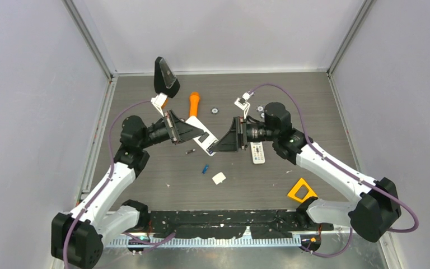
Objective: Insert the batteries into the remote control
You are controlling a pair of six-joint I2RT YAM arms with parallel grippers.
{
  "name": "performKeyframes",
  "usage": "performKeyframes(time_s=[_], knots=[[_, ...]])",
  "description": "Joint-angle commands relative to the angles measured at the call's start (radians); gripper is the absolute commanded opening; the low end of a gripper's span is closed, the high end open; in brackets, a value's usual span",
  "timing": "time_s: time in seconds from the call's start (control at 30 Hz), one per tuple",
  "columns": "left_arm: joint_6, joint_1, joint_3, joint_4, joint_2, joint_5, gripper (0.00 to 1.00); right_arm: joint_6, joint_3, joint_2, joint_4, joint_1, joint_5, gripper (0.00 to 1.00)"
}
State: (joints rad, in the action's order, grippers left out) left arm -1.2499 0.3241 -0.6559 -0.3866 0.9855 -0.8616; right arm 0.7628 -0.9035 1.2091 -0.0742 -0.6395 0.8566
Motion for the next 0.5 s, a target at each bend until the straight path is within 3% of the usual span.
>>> performKeyframes(time_s=[0.0, 0.47], knots=[[0.095, -0.006, -0.005, -0.07, -0.061, 0.022, 0.0, -0.021, -0.006, -0.073, -0.058, -0.006, -0.001, 0.84], [0.091, -0.007, 0.126, -0.184, -0.218, 0.137, 0.0, 0.037, 0.045, -0.192, -0.136, -0.053, -0.315, 0.8]])
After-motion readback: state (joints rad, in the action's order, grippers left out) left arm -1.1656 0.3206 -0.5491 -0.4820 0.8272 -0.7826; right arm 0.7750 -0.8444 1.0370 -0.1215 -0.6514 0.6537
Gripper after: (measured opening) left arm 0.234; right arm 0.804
